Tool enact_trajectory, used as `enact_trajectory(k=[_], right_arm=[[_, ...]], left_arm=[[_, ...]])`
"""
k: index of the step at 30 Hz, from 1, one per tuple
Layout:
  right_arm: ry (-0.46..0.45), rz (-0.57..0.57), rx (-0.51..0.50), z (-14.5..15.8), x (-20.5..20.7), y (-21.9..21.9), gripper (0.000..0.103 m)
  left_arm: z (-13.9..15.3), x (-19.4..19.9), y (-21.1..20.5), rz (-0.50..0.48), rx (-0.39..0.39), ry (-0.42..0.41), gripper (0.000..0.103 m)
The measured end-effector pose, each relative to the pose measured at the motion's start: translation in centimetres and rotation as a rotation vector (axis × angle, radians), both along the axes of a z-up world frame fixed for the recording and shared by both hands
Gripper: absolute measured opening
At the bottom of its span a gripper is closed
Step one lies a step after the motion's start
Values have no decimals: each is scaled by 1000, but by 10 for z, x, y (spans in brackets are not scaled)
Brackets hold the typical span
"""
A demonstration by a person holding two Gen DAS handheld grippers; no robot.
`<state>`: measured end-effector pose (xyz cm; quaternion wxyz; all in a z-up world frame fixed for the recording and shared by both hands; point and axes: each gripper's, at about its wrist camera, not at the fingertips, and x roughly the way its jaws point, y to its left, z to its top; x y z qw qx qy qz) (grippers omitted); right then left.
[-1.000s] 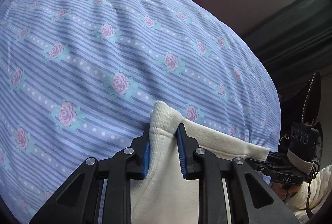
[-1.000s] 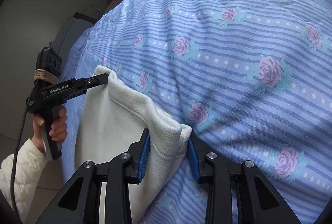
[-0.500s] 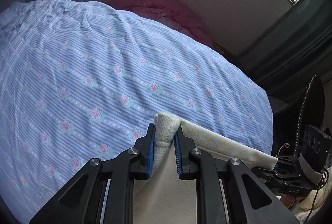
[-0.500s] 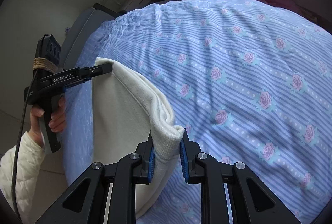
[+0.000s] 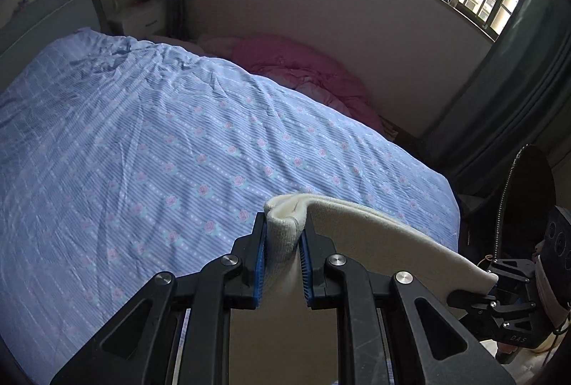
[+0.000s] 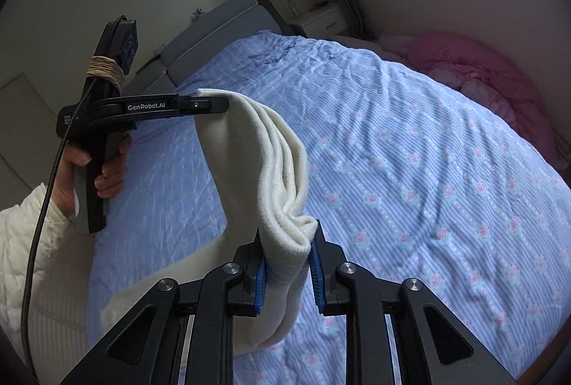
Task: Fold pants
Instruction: 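Lift the hem end with the right gripper and fold it toward the waistband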
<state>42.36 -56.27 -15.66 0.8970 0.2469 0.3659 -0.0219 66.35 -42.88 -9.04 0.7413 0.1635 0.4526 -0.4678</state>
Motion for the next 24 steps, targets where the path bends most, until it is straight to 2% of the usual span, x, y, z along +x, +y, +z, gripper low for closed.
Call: enact_trajectory(k=[6,13,18,24], right_arm=[[-15,33,-185,22,-7,94,22],[44,51,-371,15,-4,222,22],[114,97,-419,-1,2,297,22],[206,203,-461,-39,19,367,22]], left_arm=[[4,-10,94,11,-47,-11,17],[-23,-3,189,0,-69,19,17],[-56,6,252,-8,-45,44,17],[-120,14,313,45,4,116,17]])
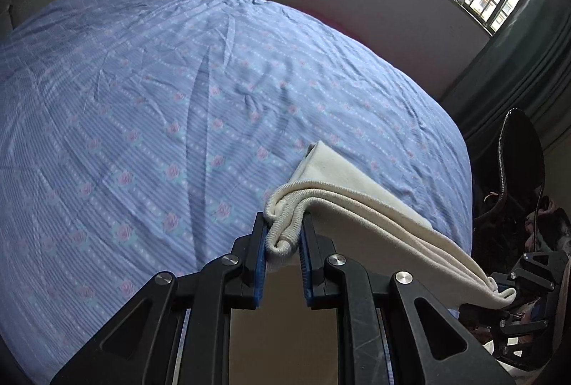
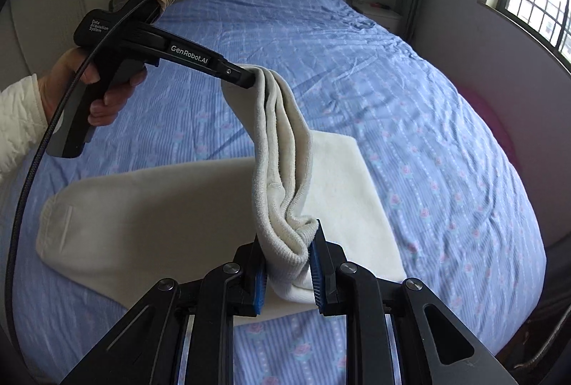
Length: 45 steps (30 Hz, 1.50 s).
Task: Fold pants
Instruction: 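Lift the hem end with the right gripper and fold it toward the waistband, then lay the folded hem flat on the trousers and open the right gripper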
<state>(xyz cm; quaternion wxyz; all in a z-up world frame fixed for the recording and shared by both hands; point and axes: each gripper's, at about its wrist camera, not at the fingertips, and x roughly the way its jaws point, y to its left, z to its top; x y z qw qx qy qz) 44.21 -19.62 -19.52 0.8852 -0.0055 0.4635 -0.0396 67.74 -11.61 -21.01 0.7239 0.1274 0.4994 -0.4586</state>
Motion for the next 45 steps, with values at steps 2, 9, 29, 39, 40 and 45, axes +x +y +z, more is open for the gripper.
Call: enact_trajectory(k=[2,9,29,39,40,45], right_arm=[[38,29,-10,-16,5,19,22],[169,142,-71,-78,17,71,22],[219,138,95,-76,-22,73,34],[351,88,69,-146,20,67,28],[349,95,65,-147,19,69,27],[377,173,136,-143,14,79,20]], left_arm=[[-22,0,16,15,24,20,18],[-72,-6,61,75,103,48,25],[-105,-24,118,441,-108,377,67],[-120,-13,102,532,-111,407,24],[-112,-17,107,523,-156,405,23],[-95,-16,120,495,-176,357,23]])
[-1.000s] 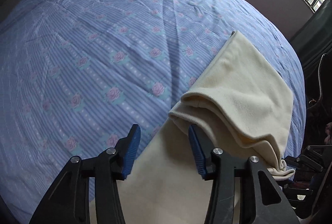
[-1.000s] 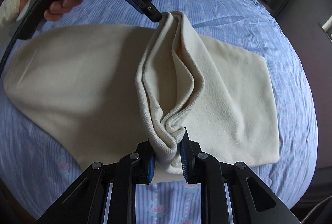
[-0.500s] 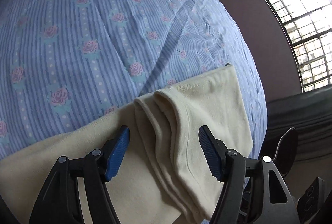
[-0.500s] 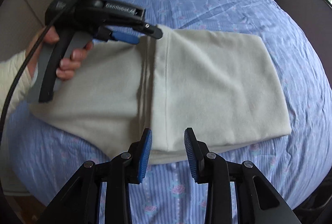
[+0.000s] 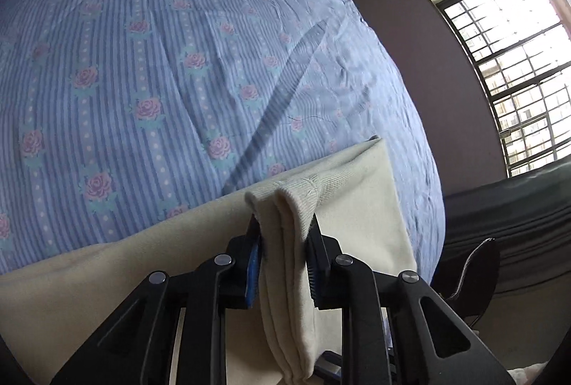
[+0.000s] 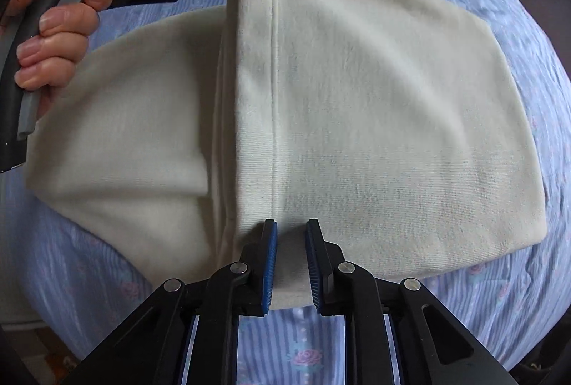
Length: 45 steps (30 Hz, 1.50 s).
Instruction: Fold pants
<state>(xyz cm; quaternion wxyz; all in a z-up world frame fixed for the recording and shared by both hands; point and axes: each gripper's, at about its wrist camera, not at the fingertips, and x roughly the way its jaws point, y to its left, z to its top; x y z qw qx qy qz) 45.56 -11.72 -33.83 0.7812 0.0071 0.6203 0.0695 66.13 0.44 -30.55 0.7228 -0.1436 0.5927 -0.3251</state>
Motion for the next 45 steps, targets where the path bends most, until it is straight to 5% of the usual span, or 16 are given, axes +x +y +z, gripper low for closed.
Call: enact_trajectory(k=[4,8,10,12,14,16,19,26,34,45], right_arm=[[28,-11,31,-7,4,4,20],[61,-21,88,-7,8,0,20],[76,-27,102,-4,7,-4,20],[82,-43,92,4,3,-6,23],[51,-53,67,20,-9,-8,39],[-10,-56,20,39,-22,-8,51],[-58,-41,-17,63,-37,-8,54],[-121,10,26,104,-60,-1,62],[-204,180,40,139,-71,36,71],[-232,308,39,137,-46,121,71]], left_arm=[[-37,18,-1,30,73,82,23],[-43,17,-6,10,106,68,27],[-27,11,-3,6,148,26,35],[2,-1,2,22,258,-105,50],[33,-19,19,49,311,-232,68],[56,-39,39,55,330,-291,68],[77,-72,69,78,359,-318,68],[101,-160,144,301,367,-246,71],[93,-241,231,690,247,-122,82],[13,-260,300,791,144,-1,82]])
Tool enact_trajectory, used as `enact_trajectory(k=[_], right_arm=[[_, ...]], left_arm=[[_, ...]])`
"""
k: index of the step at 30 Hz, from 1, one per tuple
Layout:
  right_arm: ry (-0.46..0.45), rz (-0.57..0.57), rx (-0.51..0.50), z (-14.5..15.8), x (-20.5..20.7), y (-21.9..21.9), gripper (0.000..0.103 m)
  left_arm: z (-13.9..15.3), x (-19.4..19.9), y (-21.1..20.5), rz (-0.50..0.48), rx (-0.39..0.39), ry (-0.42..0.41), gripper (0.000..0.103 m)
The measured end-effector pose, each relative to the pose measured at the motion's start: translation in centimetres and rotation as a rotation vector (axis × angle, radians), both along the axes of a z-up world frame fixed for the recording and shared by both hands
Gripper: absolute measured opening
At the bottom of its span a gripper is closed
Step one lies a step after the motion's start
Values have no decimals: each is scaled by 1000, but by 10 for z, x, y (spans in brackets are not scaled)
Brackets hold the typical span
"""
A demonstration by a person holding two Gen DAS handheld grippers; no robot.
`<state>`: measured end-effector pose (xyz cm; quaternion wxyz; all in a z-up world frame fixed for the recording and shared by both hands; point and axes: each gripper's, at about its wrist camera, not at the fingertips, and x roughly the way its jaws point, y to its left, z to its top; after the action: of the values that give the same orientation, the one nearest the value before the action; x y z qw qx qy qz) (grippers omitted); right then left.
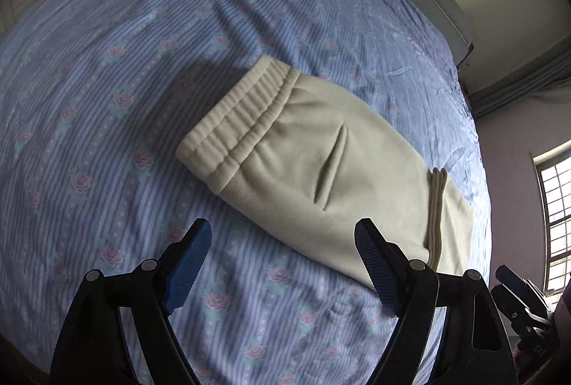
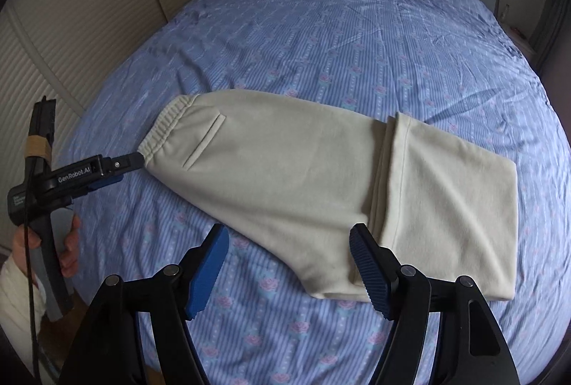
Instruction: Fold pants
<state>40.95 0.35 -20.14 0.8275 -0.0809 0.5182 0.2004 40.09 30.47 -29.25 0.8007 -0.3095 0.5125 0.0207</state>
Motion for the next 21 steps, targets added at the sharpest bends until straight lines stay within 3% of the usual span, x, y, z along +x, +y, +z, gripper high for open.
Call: enact_trajectory(k=[4,10,14,18,21], right_arm=[[28,21,-25,-12,12,25,71],[73,33,-65,-40,28,51,71],[117,24,-64,-51,40,57,71],[116,-4,-69,-53,49,53,71],[119,-26,-63,-54,54,46,71]], left_arm=[[-39,8,25,84,-153,10,82],[-71,29,48,191,-257,12,81],[-75,46,50,205,-289,-25,82],[-77,68,38,215,-236,6,88],[-72,74,34,225,-263,-12,81]])
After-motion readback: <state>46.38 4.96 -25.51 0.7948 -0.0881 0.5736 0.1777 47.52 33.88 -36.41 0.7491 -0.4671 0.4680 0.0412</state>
